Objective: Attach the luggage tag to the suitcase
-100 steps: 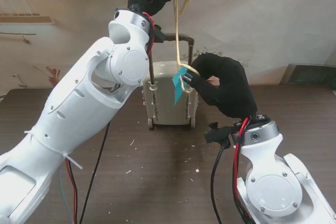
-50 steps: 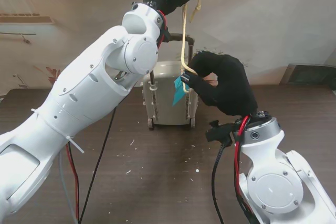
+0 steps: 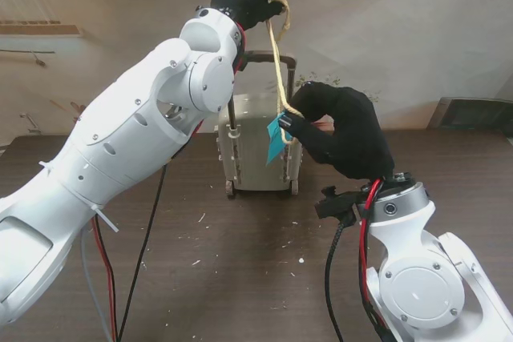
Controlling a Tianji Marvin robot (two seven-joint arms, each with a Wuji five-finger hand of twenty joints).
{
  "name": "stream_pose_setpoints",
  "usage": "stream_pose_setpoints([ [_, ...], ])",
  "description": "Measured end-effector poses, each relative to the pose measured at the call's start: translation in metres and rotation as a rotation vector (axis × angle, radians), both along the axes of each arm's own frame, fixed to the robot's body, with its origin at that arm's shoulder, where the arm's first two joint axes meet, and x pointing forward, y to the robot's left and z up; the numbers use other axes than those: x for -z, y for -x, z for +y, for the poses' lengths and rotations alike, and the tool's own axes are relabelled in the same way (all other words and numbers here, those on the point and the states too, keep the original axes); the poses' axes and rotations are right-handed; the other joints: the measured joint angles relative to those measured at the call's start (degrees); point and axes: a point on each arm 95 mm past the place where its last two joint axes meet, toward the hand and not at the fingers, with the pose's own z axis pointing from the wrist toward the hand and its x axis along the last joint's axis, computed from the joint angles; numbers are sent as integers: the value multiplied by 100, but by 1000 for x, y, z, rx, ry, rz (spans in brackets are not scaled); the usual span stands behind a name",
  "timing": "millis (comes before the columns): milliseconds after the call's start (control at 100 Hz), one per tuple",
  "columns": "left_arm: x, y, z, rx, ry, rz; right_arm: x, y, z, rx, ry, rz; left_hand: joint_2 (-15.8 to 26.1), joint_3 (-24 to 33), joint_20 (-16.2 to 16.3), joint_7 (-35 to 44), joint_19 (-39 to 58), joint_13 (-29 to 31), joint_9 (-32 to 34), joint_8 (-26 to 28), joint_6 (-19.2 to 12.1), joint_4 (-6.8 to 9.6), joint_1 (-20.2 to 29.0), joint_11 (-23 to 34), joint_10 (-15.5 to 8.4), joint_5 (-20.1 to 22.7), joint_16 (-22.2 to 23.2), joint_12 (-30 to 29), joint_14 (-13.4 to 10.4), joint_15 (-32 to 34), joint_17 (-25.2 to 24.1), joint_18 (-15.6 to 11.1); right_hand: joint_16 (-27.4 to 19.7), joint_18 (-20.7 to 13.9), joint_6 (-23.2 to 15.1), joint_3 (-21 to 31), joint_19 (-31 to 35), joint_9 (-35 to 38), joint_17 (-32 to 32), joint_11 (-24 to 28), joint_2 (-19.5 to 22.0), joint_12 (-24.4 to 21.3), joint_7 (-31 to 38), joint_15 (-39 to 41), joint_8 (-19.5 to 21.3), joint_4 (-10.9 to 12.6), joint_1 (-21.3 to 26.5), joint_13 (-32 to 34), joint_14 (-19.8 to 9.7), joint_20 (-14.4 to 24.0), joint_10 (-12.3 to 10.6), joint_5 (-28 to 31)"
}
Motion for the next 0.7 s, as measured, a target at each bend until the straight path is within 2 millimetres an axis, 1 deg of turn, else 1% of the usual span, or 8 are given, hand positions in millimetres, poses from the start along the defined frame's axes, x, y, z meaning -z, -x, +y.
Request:
stream_pose_setpoints([
  [50,2,-1,2,-4,-10,6,0,0,1,-2,1,2,0,-22,-3,-22,-2,-7,0,-2,-235,0,0,-9,-4,2,0,0,-3,-1,-5,0,0,0,0,0,0,0,4,0,0,0,0,0,0,0,0,0,0,1,0,0],
  [150,4,-2,5,-23,-19,2,1,0,2,-4,2,6,0,-120,-40,-244,-5,-20,-47,-183,-239,69,-10,-35,-5,155,0,-184,-8,-69,-31,0,0,0,0,0,0,0,8,0,0,0,0,0,0,0,0,0,0,3,0,0],
  [170,5,-2,6,-26,-18,5,1,0,2,-5,3,7,0,-120,-43,-282,-20,-20,-47,-218,-239,116,-21,-60,-5,180,0,-211,-8,-81,-34,0,0,0,0,0,0,0,8,0,0,0,0,0,0,0,0,0,0,3,0,0],
  [270,11,-3,9,-33,-23,32,2,-1,3,-5,4,10,2,-235,-61,-542,-133,-80,-112,-450,-242,236,-509,-147,-5,294,0,-336,-14,-200,-82,0,0,0,0,0,-1,0,10,0,0,0,0,0,0,0,0,0,0,7,0,0],
  [350,15,-4,12,-35,-27,47,3,-1,4,-5,5,12,3,-282,-100,-1063,-207,-175,-193,-651,-244,298,-783,-221,7,367,0,-354,-14,-253,-136,0,0,0,-1,0,-1,0,10,0,0,0,0,0,0,0,0,0,0,10,0,0],
  [520,19,-3,16,-36,-39,65,4,-3,5,-5,7,16,2,-275,-114,-1895,-269,-348,-277,-901,-244,298,-1179,-355,14,568,0,-363,-15,-301,-210,-1,0,0,-1,0,-1,0,12,0,0,0,0,0,0,0,0,0,0,12,0,0],
  [630,17,-1,18,-40,-44,60,5,-3,5,-5,8,20,3,-274,-117,-2395,-284,-429,-354,-972,-243,298,-1523,-443,27,568,0,-399,-15,-377,-281,-1,0,0,-1,0,-1,0,13,0,0,0,0,0,0,0,0,0,0,14,0,0],
  [700,15,2,20,-44,-54,56,5,-3,5,-4,8,21,147,-271,-133,-2639,-336,-503,-485,-1031,-239,298,-1621,-506,76,566,0,-415,-9,-462,-361,-1,0,0,-1,0,-1,0,14,0,0,0,0,0,0,0,0,0,0,14,0,0],
])
